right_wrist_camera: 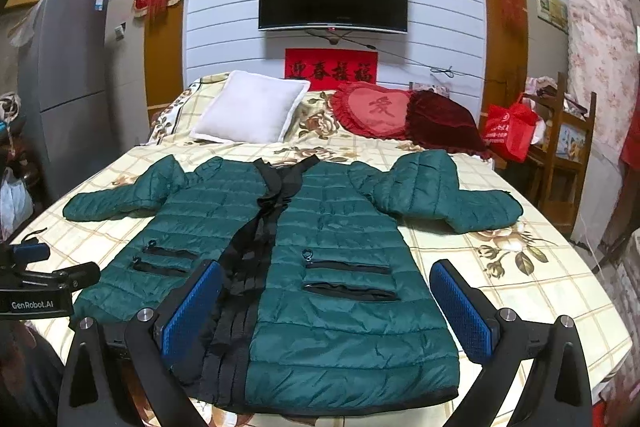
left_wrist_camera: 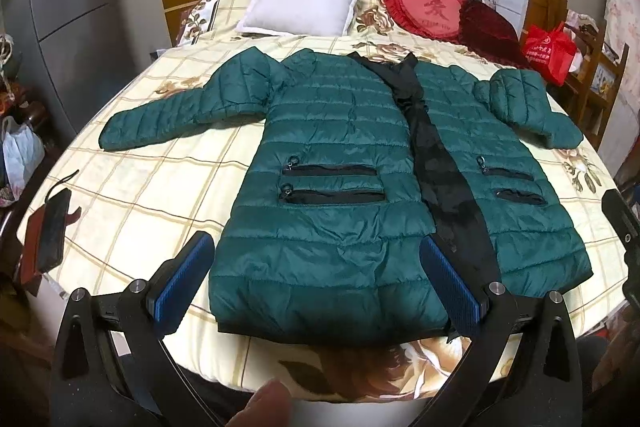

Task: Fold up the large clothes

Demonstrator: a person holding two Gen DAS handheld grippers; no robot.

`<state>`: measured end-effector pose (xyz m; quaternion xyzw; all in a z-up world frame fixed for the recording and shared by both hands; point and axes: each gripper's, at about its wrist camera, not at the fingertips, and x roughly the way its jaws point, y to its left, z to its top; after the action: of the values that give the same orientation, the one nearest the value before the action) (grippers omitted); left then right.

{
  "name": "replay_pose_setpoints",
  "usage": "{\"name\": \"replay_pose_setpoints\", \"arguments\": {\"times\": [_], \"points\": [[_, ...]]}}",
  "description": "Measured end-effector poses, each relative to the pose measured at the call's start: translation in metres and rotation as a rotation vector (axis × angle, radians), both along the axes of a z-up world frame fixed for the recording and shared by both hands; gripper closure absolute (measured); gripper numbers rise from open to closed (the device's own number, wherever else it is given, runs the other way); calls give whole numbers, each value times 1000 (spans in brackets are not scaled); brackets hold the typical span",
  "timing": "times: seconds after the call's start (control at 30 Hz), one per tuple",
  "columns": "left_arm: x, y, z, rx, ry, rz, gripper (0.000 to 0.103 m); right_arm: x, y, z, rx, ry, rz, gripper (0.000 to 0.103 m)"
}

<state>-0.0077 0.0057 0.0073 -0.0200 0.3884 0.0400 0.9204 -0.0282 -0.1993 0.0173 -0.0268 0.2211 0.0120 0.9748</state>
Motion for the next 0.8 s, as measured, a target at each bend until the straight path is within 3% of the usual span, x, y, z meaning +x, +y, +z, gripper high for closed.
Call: {"name": "replay_pose_setpoints", "arguments": {"times": [0.8], "points": [[6,0,-18,-9,42,-18,0,7,0,-9,20,22,-8,0]]}}
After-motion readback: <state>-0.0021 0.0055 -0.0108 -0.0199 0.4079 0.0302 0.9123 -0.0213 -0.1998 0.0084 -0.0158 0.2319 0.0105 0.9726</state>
